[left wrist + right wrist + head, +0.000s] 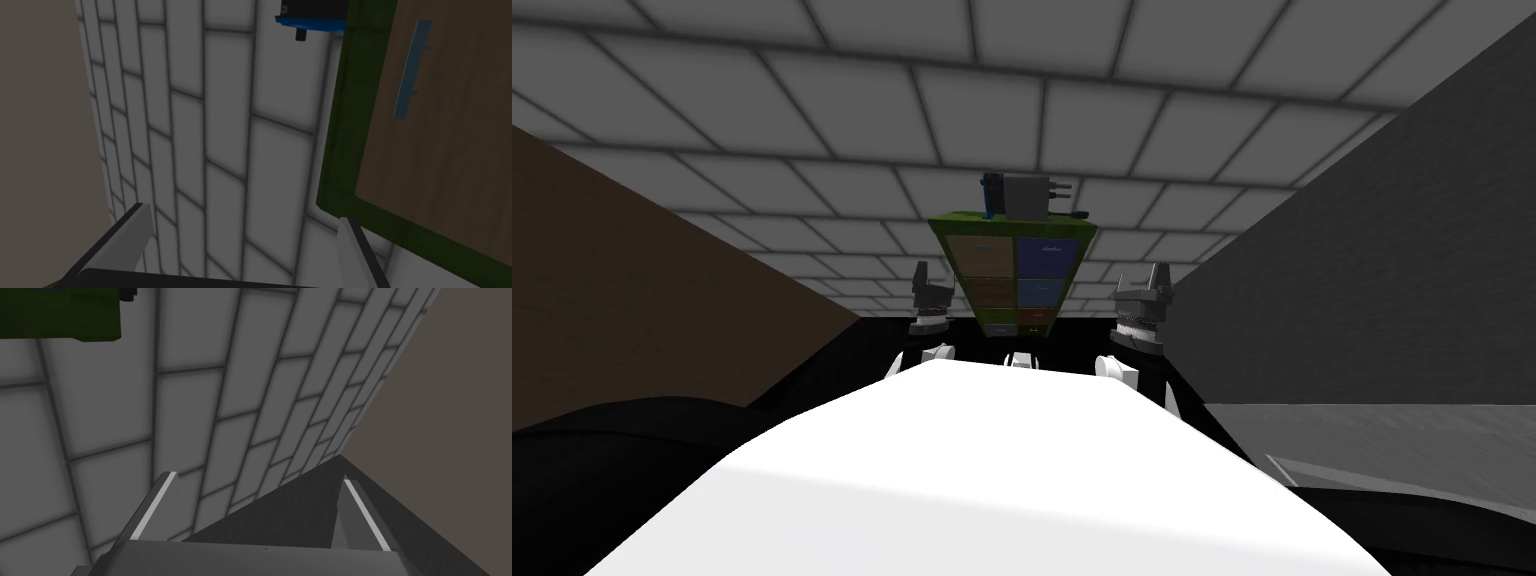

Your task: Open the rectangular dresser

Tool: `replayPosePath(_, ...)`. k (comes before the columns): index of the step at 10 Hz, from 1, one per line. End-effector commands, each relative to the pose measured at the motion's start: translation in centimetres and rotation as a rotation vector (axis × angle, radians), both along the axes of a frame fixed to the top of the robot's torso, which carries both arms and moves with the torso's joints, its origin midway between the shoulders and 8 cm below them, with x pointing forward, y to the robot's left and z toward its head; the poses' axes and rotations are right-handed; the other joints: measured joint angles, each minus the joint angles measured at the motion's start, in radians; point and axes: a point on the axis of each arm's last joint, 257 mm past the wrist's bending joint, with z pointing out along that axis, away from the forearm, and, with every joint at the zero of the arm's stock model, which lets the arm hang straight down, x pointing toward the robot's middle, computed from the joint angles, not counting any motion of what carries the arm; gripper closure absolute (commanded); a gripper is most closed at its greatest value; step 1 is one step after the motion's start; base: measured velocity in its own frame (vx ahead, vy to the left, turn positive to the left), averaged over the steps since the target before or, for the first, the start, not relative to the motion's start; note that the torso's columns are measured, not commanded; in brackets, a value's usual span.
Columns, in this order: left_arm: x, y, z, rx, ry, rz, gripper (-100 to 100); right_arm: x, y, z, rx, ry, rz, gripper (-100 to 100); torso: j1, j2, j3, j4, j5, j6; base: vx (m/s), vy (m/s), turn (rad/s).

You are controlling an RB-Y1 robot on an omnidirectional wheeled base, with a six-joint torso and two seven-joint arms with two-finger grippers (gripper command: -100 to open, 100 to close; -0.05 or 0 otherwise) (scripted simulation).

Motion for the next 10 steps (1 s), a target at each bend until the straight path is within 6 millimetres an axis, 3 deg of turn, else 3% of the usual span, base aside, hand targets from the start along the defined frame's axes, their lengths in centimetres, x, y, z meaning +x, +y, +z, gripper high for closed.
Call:
replayPosePath(1, 0.8, -0.2, -2.1, 0.048, 0.047, -0.020, -100, 0.0, 0.0, 0.0, 0.000, 0.000, 0.000, 0, -0.001, 0.008, -0.020, 0.009, 0.000, 0.000, 0.057, -0.107, -0.006)
replayPosePath(5, 1.8, 0.1, -5.1, 0.074, 0.106, -0.024, -100, 0.0, 0.0, 0.0, 0.000, 0.000, 0.000, 0, 0.002, 0.015, -0.024, 0.014, 0.000, 0.000, 0.052, -0.118, -0.003)
replayPosePath(10, 3.0, 0.9, -10.2, 0.071, 0.196, -0.007, -100, 0.0, 0.0, 0.0, 0.000, 0.000, 0.000, 0, 0.001, 0.014, -0.024, 0.014, 0.000, 0.000, 0.059, -0.133, -0.005)
